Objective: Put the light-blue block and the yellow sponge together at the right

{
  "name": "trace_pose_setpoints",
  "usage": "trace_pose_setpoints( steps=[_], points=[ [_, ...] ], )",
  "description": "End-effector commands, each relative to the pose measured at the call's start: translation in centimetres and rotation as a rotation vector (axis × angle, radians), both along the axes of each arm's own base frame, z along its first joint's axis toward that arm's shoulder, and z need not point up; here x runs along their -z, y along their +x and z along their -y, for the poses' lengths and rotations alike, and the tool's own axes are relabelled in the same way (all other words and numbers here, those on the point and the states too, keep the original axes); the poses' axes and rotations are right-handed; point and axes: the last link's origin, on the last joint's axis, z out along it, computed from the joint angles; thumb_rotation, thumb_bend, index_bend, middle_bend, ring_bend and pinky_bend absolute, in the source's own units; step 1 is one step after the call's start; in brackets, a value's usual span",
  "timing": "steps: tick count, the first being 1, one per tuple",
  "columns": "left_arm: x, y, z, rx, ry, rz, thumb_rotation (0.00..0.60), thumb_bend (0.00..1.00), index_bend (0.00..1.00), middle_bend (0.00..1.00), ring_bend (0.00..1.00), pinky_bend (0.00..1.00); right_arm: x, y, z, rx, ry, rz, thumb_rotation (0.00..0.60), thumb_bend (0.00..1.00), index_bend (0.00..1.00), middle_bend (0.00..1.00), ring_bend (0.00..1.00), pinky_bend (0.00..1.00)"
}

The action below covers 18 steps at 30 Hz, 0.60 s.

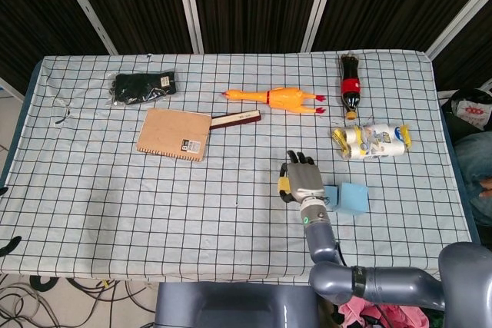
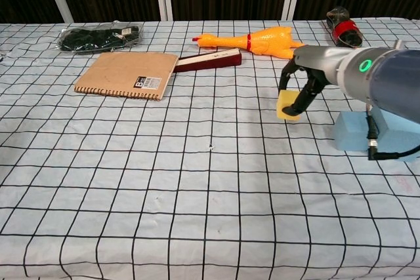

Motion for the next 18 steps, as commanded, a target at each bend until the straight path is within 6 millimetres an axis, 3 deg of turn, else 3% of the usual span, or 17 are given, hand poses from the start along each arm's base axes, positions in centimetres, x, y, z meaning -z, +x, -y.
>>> trace_pose_setpoints(
  steps=[1,18],
  points=[
    [0.0,0.0,0.0,0.001,0.002,0.0,0.6,0.03,0.18,0.05,0.0,0.0,-0.4,-1.3,-1.1,0.012,-0.002,0.001,0.6,0.31,0.45,0.05,0.04,0.09],
    [0.0,0.0,0.1,0.001,0.004,-0.003,0.6,0.03,0.18,0.05,0.0,0.0,1.1,-4.0,-1.9,0.029,-0.064,-0.018,0.6,0.31,0.45,0.04,0.04,0.09]
  ],
)
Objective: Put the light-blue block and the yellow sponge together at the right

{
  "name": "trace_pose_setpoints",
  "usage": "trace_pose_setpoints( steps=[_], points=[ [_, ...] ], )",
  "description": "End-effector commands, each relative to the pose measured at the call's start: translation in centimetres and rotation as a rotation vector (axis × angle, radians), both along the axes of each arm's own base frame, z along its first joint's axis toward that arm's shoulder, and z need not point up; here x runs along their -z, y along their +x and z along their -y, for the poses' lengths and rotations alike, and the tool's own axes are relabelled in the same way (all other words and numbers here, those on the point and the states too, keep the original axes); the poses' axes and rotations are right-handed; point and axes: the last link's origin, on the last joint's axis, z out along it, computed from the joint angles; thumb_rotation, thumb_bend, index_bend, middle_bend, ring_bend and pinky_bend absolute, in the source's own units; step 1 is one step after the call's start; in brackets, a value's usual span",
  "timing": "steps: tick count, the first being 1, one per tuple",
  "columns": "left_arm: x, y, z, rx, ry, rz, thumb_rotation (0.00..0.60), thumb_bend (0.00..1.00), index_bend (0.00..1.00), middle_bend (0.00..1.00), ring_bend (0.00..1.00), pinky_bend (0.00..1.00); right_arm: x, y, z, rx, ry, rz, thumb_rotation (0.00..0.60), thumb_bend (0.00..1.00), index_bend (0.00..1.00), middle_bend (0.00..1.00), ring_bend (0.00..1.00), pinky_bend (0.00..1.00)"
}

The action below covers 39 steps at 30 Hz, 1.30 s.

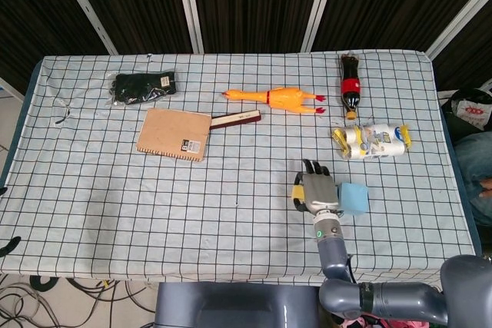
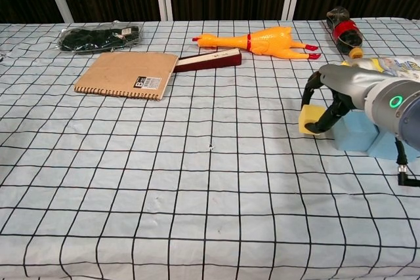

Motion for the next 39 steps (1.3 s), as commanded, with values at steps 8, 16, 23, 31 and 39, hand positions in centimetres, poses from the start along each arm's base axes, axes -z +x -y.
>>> trace_pose_setpoints(
  steps=[8,16,23,31,39],
  points=[
    [0.0,0.0,0.0,-0.002,0.003,-0.003,0.6,0.03,0.18,0.05,0.0,0.0,0.5,-1.6,0.1,0.008,0.018,-0.023,0.6,0.31,0.45,0.04,0.04,0.09],
    [-0.1,0.0,0.1,-0.001,0.008,-0.007,0.6,0.03,0.18,0.05,0.0,0.0,0.4,-2.5,0.3,0.009,0.032,-0.013,0.6,0.31,0.45,0.04,0.04,0.09],
    [-0.1,0.0,0.1,-0.002,0.012,-0.011,0.6,0.03,0.18,0.05,0.0,0.0,0.3,-2.9,0.5,-0.01,0.04,-0.001,0.6,0.31,0.45,0.04,0.04,0.09],
    [0.0,0.0,0.1,-0.004,0.014,-0.014,0.6,0.03,0.18,0.05,0.0,0.0,0.3,-3.4,0.7,-0.025,0.054,-0.006,0.6,0.31,0.45,0.04,0.04,0.09],
    [0.0,0.0,0.1,-0.006,0.016,-0.017,0.6,0.03,0.18,0.05,0.0,0.0,0.0,-3.7,0.9,-0.029,0.055,-0.005,0.6,0.31,0.45,0.04,0.04,0.09]
  ],
)
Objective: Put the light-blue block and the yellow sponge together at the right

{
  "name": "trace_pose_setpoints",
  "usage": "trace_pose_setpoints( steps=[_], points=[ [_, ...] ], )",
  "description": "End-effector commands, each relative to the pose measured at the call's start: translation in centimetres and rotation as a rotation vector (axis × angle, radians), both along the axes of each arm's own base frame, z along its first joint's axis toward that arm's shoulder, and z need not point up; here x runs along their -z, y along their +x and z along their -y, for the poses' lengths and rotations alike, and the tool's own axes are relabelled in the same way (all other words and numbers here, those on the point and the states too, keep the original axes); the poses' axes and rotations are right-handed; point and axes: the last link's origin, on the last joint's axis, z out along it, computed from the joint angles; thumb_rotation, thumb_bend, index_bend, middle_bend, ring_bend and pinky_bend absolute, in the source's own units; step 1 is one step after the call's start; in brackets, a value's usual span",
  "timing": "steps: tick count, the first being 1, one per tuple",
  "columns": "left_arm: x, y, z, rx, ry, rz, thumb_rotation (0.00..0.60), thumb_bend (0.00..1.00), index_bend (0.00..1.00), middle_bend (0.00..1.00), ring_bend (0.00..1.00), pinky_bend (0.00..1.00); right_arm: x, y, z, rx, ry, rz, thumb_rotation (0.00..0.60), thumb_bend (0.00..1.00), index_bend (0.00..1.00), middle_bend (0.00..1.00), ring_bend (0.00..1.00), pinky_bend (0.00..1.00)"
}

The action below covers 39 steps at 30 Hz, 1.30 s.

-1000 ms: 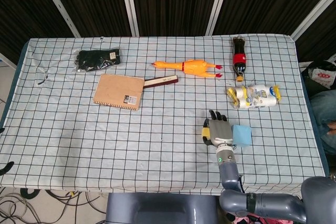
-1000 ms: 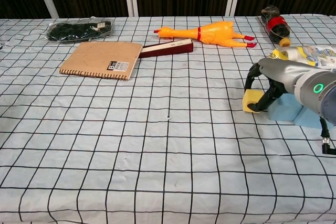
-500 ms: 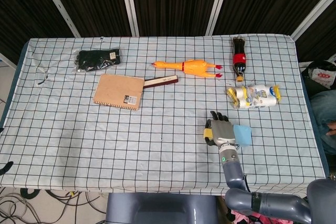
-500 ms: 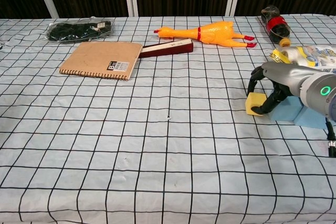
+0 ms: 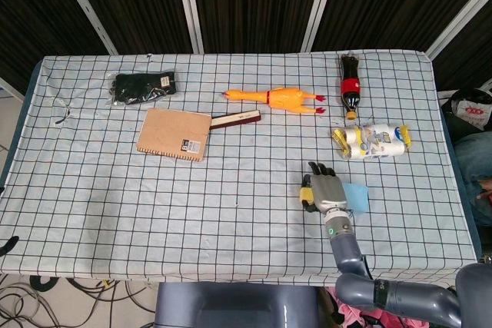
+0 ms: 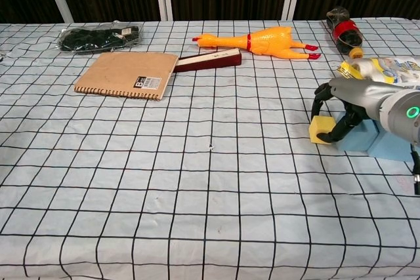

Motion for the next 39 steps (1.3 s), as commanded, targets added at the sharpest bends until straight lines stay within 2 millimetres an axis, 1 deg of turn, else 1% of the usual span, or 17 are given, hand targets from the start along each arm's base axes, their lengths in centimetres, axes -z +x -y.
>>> trace_pose_setpoints(
  steps=[1,9,14,17,39],
  points=[
    [0.0,0.0,-0.01,0.0,0.0,-0.001,0.6,0.03,0.18,0.05,0.0,0.0,-0.08,-0.09,0.0,0.002,-0.004,-0.001,0.6,0.31,0.45,0.04,0.04,0.09],
    [0.01,-0.04,-0.01,-0.003,0.002,-0.004,0.6,0.03,0.18,0.05,0.0,0.0,-0.1,-0.39,-0.19,0.012,-0.005,-0.007,0.6,0.31,0.42,0.04,0.04,0.09],
    [0.02,-0.05,-0.02,-0.004,0.002,-0.006,0.6,0.03,0.18,0.05,0.0,0.0,-0.06,-0.56,-0.19,0.015,-0.001,-0.013,0.6,0.31,0.36,0.04,0.04,0.09],
    [0.03,-0.07,-0.05,-0.004,0.003,-0.008,0.6,0.03,0.18,0.05,0.0,0.0,-0.05,-0.7,-0.2,0.017,0.002,-0.019,0.6,0.31,0.34,0.03,0.03,0.09],
    [0.04,-0.09,-0.07,-0.007,0.001,-0.007,0.6,0.03,0.18,0.05,0.0,0.0,-0.08,-0.72,-0.71,0.011,0.013,-0.028,0.6,0.31,0.34,0.03,0.03,0.09]
  ],
)
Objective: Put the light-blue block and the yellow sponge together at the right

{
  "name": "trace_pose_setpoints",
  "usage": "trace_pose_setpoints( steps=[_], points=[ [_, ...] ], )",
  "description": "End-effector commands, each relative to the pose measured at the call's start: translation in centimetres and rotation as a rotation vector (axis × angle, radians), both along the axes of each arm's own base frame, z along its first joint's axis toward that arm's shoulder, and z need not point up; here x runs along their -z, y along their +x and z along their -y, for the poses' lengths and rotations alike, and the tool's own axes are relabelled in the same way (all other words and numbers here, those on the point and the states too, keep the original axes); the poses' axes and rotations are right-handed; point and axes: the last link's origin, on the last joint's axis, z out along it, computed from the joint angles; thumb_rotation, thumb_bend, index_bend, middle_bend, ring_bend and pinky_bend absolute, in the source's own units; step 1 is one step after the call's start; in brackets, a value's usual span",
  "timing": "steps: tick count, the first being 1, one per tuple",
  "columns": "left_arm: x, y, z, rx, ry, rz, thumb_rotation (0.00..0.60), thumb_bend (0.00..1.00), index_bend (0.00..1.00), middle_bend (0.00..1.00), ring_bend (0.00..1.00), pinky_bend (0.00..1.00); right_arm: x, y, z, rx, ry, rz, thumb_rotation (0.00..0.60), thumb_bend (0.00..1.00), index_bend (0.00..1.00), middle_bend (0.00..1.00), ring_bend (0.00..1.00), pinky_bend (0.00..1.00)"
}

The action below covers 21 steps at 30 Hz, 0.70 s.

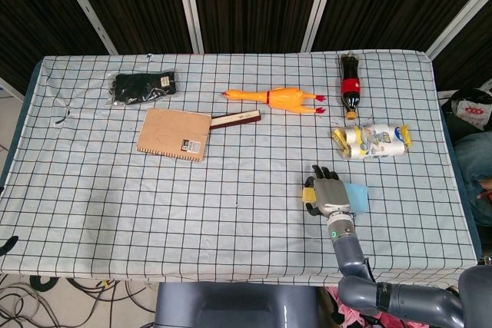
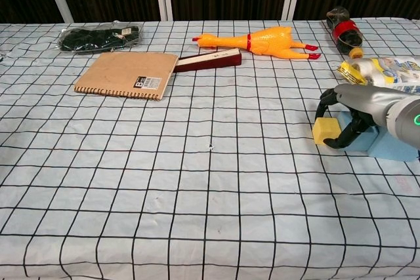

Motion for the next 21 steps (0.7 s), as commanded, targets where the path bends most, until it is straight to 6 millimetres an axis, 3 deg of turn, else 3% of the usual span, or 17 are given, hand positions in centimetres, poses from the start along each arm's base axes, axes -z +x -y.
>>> trace_pose_setpoints(
  steps=[1,21],
  points=[
    [0.0,0.0,0.0,0.0,0.0,0.0,0.6,0.03,0.18,0.05,0.0,0.0,-0.1,0.0,0.0,-0.002,-0.001,-0.002,0.6,0.31,0.34,0.03,0.03,0.09],
    [0.0,0.0,0.0,-0.001,0.0,0.003,0.6,0.03,0.18,0.05,0.0,0.0,-0.5,1.4,-0.4,-0.065,0.003,0.001,0.6,0.31,0.32,0.01,0.03,0.09]
  ],
)
